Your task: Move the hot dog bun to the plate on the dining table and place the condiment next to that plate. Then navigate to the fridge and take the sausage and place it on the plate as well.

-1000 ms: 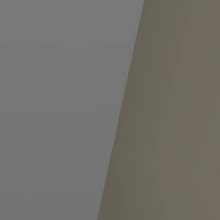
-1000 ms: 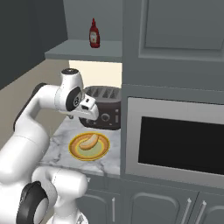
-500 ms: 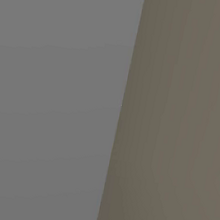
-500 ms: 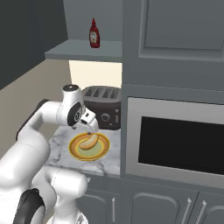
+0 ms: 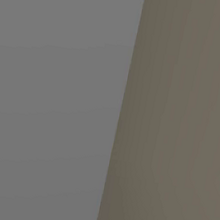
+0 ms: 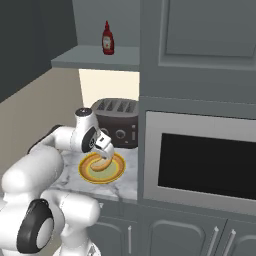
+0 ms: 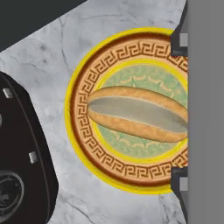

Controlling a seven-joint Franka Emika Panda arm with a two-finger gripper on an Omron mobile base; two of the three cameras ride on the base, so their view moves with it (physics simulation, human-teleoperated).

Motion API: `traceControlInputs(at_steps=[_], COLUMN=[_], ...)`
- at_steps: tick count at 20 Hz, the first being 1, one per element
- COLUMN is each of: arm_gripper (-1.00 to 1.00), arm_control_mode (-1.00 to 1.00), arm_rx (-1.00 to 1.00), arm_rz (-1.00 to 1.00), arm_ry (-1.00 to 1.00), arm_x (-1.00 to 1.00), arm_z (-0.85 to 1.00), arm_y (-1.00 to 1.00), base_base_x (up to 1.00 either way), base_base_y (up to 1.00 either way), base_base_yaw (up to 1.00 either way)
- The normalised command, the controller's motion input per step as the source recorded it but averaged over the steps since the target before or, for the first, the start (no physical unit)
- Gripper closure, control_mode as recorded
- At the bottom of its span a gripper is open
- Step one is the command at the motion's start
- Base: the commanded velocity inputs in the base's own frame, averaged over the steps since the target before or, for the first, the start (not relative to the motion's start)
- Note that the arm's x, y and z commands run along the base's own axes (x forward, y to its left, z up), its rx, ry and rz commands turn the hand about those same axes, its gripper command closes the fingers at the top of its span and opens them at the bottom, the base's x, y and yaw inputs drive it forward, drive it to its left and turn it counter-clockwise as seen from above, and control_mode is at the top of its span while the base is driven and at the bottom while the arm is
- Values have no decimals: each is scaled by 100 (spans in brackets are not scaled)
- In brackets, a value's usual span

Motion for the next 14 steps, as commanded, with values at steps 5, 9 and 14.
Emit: traceControlInputs(at_steps=[5,9,14], arm_gripper=[-100,-100,-100], arm_control_mode=[-100,-100,-100], arm_rx=[0,0,0], arm_rz=[-4,-3,0], arm_ry=[0,0,3], arm_x=[26,19,6], arm_z=[-32,-29,-28], arm_y=[-3,-7,-10], base_base_x=[0,0,0], base_base_y=[0,0,0], base_base_yaw=[0,0,0])
